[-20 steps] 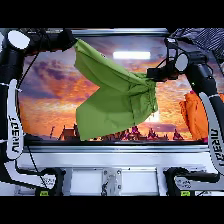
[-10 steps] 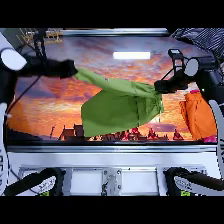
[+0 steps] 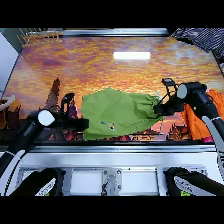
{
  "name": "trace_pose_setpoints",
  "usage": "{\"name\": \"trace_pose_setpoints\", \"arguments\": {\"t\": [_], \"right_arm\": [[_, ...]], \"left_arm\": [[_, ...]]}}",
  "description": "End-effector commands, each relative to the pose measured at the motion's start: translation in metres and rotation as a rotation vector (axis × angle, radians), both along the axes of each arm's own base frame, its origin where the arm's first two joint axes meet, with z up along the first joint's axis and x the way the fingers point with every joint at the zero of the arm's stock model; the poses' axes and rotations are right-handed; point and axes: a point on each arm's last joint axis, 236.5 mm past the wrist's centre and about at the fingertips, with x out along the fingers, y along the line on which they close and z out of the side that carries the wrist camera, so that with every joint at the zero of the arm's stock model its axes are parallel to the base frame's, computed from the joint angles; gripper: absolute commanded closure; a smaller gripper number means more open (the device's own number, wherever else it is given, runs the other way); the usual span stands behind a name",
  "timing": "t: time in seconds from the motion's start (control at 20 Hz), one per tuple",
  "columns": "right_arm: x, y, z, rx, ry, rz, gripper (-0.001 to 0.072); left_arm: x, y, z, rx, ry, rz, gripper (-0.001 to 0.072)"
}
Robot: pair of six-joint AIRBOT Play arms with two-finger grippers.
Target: Fold the clothes and pants, and hang the long-sleeved shirts on hangers.
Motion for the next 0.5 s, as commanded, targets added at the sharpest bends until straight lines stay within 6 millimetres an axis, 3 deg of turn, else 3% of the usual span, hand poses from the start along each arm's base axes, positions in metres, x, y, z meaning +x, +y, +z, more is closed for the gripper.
{"name": "trace_pose_setpoints", "arguments": {"t": [0.0, 0.15, 0.3, 0.35, 0.4, 0.45], "right_arm": [[0.0, -0.001, -0.038, 0.005, -0.047, -0.027, 0.0684], [-0.003, -0.001, -0.053, 0.011, -0.06, -0.033, 0.0683], [-0.004, 0.001, -0.054, 0.019, -0.055, -0.037, 0.0663], [-0.005, 0.004, -0.054, 0.032, -0.053, -0.043, 0.0485], [-0.004, 0.005, -0.052, 0.035, -0.058, -0.039, 0.0265], [-0.003, 0.004, -0.046, 0.033, -0.057, -0.033, 0.0188]], "left_arm": [[-0.022, 0.003, -0.049, 0.026, 0.048, 0.065, 0.0704], [-0.039, -0.001, -0.069, 0.053, 0.127, 0.033, 0.0703], [-0.059, -0.012, -0.077, 0.08, 0.197, -0.049, 0.0703], [-0.06, -0.014, -0.076, 0.082, 0.211, -0.063, 0.0702], [-0.056, -0.017, -0.071, 0.079, 0.21, -0.071, 0.0533], [-0.049, -0.02, -0.062, 0.071, 0.192, -0.077, 0.0235]]}}
